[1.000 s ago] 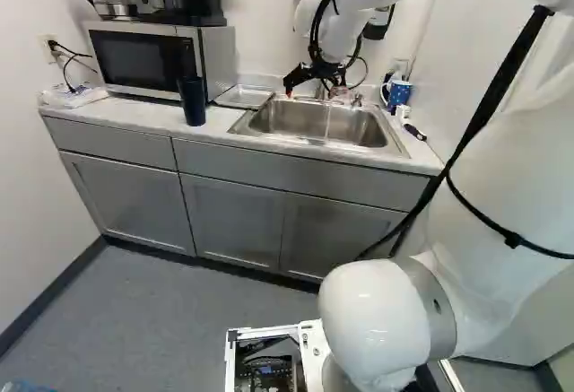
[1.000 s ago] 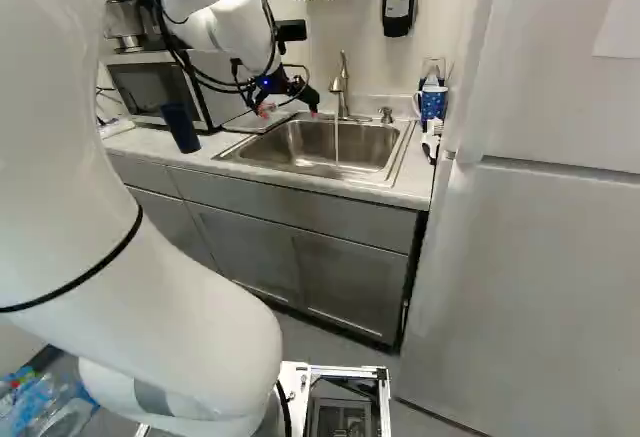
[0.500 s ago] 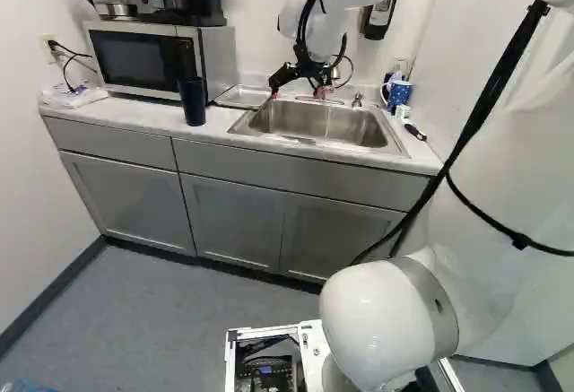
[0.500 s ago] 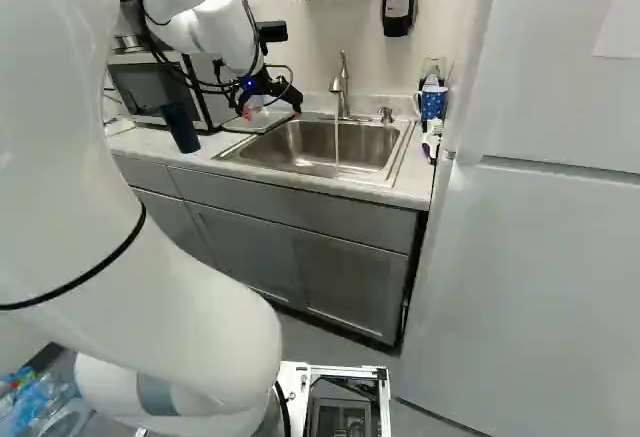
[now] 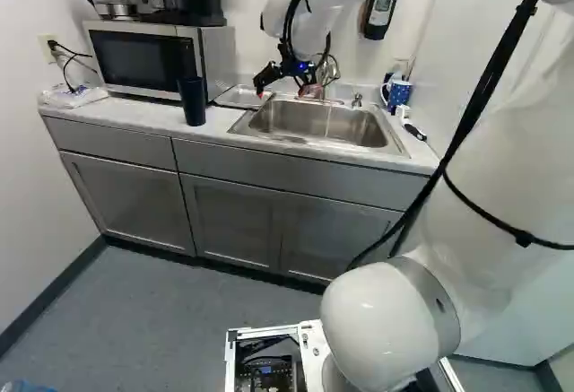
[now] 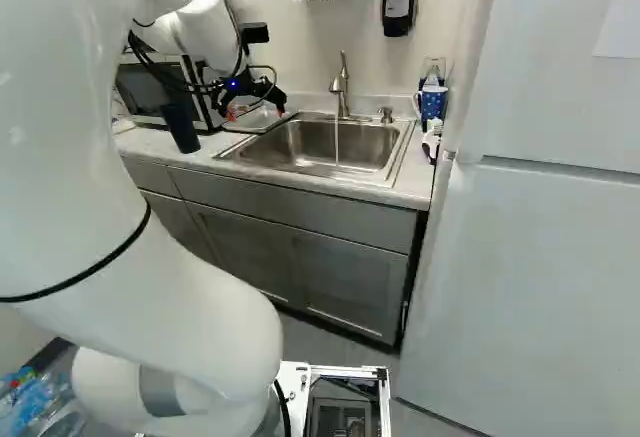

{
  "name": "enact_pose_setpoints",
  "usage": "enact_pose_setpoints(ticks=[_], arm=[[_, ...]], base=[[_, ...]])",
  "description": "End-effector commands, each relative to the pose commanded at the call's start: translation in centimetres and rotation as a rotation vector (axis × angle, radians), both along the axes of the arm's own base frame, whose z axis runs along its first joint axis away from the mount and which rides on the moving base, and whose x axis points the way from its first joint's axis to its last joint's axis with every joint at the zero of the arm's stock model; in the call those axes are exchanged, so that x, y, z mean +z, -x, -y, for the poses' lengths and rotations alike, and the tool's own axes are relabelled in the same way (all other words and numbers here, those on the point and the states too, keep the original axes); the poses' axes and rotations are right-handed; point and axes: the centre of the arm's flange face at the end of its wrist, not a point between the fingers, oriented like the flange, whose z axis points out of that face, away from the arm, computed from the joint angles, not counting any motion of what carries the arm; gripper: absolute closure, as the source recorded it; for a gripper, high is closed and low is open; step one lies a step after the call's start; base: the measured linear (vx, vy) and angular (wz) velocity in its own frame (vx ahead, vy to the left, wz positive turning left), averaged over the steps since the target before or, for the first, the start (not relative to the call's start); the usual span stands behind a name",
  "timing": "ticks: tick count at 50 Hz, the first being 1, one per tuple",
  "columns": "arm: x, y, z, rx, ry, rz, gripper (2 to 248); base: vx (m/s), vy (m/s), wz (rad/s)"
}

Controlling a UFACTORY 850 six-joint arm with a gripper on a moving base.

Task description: Rinse the cup and place it in the tray

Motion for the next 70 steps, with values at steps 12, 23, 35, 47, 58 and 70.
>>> enact_pose_setpoints(ticks=[12, 23, 35, 47, 58, 70], arm=[[0.0, -0.1, -2.0, 0.04, 0.0, 0.0, 3], [0.0, -0.2, -3.8, 0.075, 0.0, 0.0, 3], [0.0, -0.4, -5.9, 0.113, 0.0, 0.0, 3], [0.0, -0.5, -7.9, 0.15, 0.0, 0.0, 3], [0.1, -0.3, -9.8, 0.185, 0.0, 0.0, 3], [-0.3, -0.2, -11.9, 0.223, 0.002, -0.006, 3]], base=[[0.0, 0.0, 0.0], [0.0, 0.0, 0.0], [0.0, 0.0, 0.0], [0.0, 0.0, 0.0], [0.0, 0.0, 0.0], [0.0, 0.0, 0.0]])
